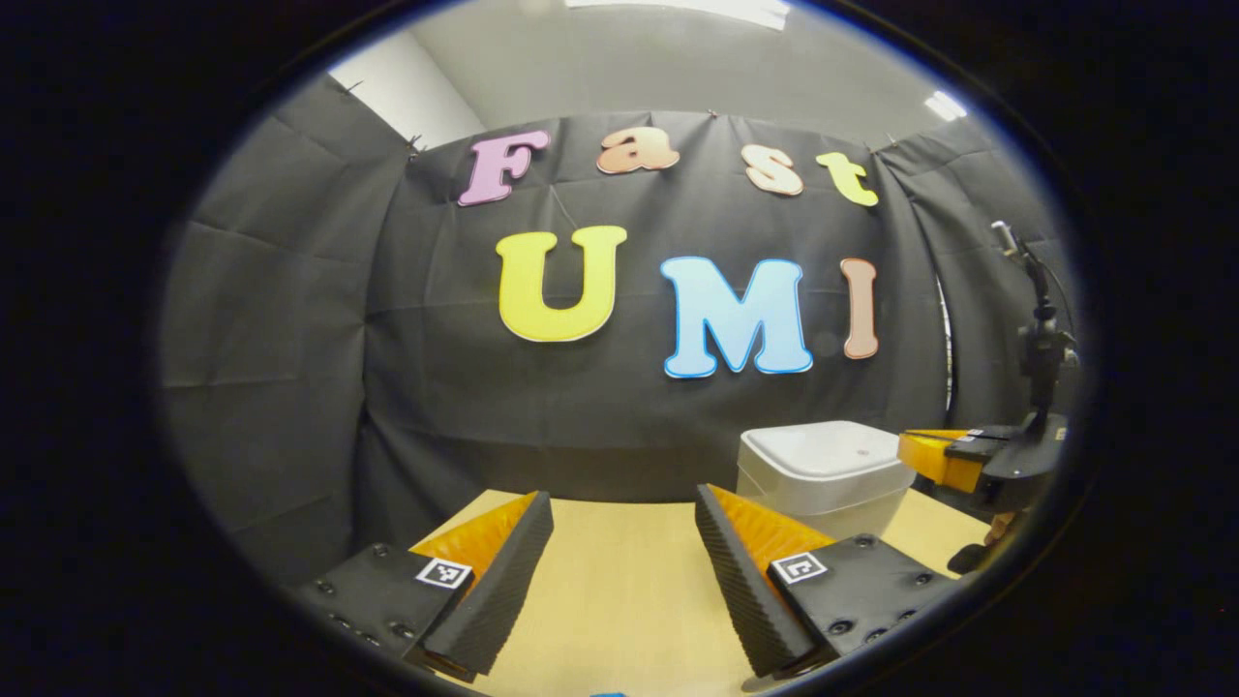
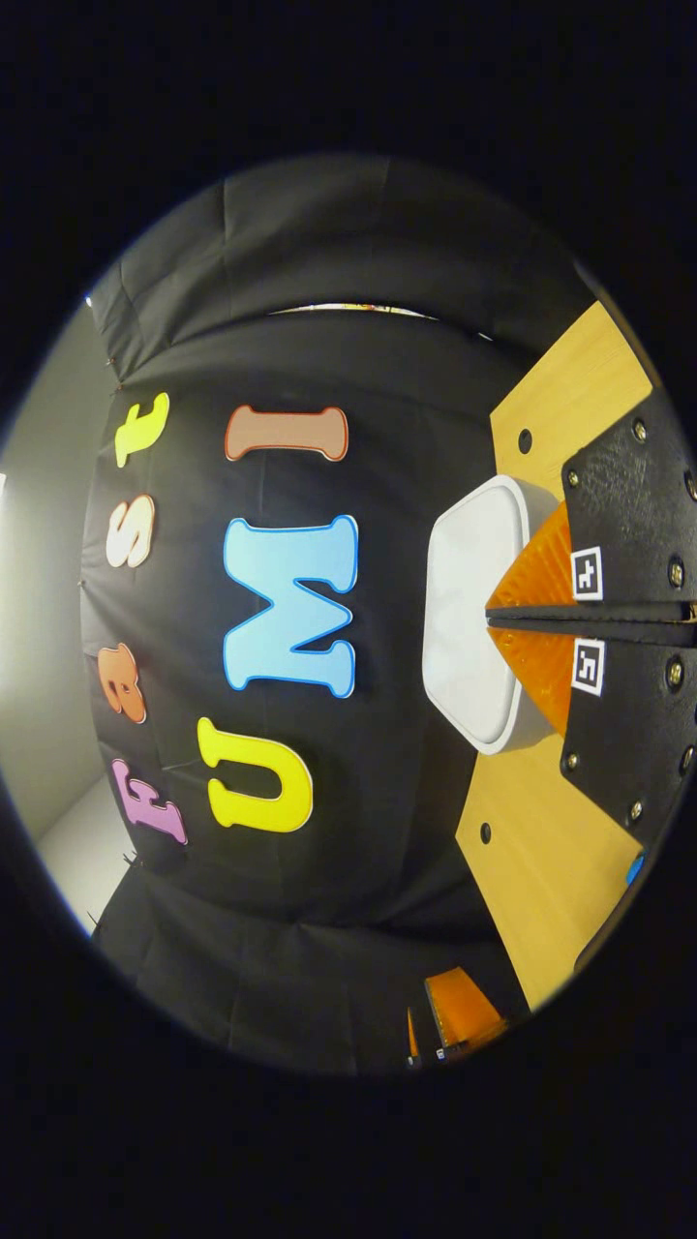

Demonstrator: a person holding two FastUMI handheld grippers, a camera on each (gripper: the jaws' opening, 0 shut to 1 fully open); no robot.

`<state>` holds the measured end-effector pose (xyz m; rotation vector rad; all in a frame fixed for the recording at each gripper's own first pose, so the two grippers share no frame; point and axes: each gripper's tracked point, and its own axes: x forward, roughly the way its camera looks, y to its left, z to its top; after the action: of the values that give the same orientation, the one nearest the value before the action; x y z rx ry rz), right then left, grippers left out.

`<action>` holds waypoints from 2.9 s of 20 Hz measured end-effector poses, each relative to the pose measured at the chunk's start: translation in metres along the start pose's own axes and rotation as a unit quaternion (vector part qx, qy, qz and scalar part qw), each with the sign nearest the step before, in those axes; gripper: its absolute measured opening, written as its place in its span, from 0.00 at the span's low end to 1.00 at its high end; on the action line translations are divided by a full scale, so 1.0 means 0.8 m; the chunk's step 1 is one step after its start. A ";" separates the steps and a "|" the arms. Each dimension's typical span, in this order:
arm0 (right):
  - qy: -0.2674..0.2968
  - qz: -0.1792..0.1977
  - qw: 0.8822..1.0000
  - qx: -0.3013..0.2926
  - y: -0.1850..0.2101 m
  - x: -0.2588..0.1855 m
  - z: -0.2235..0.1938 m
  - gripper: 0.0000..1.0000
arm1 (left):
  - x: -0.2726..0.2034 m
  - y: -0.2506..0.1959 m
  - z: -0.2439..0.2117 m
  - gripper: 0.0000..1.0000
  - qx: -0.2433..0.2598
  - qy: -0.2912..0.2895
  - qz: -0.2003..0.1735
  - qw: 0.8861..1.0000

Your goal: Press the lid of the desktop garbage bin to open it, pick up the crumpled paper on the desktop and throw it into the bin, then pick up the pop can on the desktop and drop it into the bin, and finally close the garbage bin lid.

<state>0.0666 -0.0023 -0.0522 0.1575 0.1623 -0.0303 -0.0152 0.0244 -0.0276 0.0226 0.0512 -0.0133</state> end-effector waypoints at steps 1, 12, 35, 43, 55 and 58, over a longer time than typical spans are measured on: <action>0.003 0.001 1.000 0.002 -0.001 0.009 -0.003 0.01 | 0.001 0.002 -0.001 0.98 0.001 0.000 0.002 1.000; 0.020 0.009 0.999 0.026 -0.010 0.043 -0.014 0.00 | 0.015 -0.008 -0.009 0.96 0.001 0.009 -0.005 1.000; -0.065 -0.002 0.998 0.011 -0.008 0.023 0.053 0.00 | 0.003 -0.004 -0.018 0.95 -0.006 0.011 0.009 1.000; -0.066 0.003 0.998 0.003 -0.007 0.004 0.053 0.00 | 0.002 -0.007 -0.032 0.96 -0.013 0.021 0.002 1.000; -0.066 0.025 0.997 0.008 0.018 -0.039 0.041 0.00 | -0.004 0.014 -0.163 0.95 -0.062 0.136 0.003 0.989; -0.062 0.021 0.998 0.012 0.018 -0.047 0.035 0.04 | -0.013 0.017 -0.205 0.95 -0.061 0.176 -0.001 0.982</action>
<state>0.0348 0.0085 -0.0165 0.1828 0.0339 -0.0006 -0.0341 0.0418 -0.1906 -0.0986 0.4064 -0.0074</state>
